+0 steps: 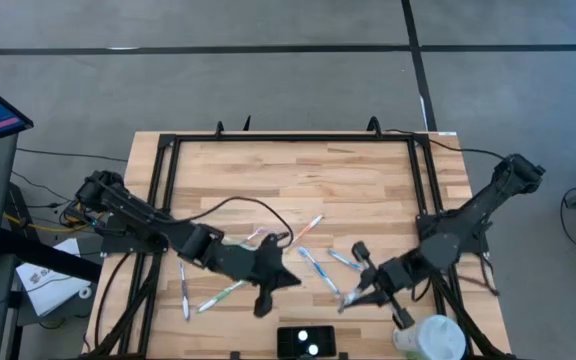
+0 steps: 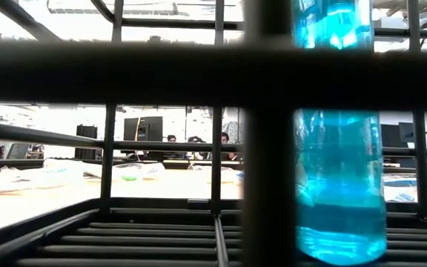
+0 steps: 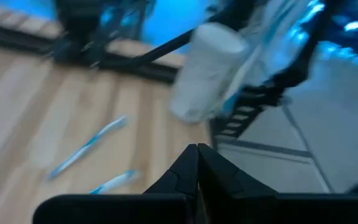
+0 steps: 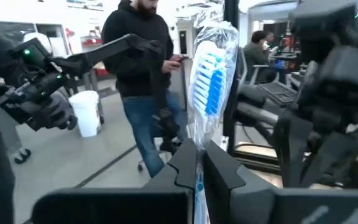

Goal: Pick & Place toothbrushing station
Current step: Put the right blue toothbrush into the black mesh organizer

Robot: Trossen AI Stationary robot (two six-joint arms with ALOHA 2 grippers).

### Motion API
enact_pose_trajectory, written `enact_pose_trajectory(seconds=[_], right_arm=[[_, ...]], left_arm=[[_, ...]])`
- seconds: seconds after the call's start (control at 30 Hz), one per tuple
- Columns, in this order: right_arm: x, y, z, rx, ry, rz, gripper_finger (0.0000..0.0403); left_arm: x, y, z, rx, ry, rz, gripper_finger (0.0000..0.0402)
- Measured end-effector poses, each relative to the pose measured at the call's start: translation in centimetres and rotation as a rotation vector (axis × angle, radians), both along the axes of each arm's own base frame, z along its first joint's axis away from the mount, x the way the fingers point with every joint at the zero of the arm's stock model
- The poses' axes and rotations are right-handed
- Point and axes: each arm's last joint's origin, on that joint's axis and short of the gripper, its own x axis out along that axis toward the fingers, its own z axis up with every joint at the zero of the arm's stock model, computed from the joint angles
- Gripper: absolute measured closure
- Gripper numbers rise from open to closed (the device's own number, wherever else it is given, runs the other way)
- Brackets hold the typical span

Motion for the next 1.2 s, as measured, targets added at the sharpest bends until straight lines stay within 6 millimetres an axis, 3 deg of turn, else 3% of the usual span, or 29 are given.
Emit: enact_pose_trajectory(seconds=[0.23,0.57,0.77,0.93,1.2], right_arm=[[1.6,2.5,-1.9,-0.037,-0.081,0.049,0.0401],[3.0,4.9,-4.1,-0.077,-0.034,0.141,0.0402],[3.8,5.9,-6.1,-0.120,0.001,0.182,0.0403],[4.5,6.7,-7.7,-0.128,-0.012,0.319,0.0403],[4.8,7.0,-8.2,-0.120,-0.029,0.349,0.0403]], left_arm=[[-1.2,-2.4,0.2,-0.005,-0.025,-0.061,0.0401],[-3.3,-5.3,0.3,0.040,-0.072,0.065,0.0401],[-3.5,-5.5,0.4,0.025,-0.078,0.092,0.0401],[-3.5,-5.4,0.4,0.027,-0.077,0.095,0.0401],[-3.5,-5.3,0.3,0.031,-0.075,0.098,0.0401]])
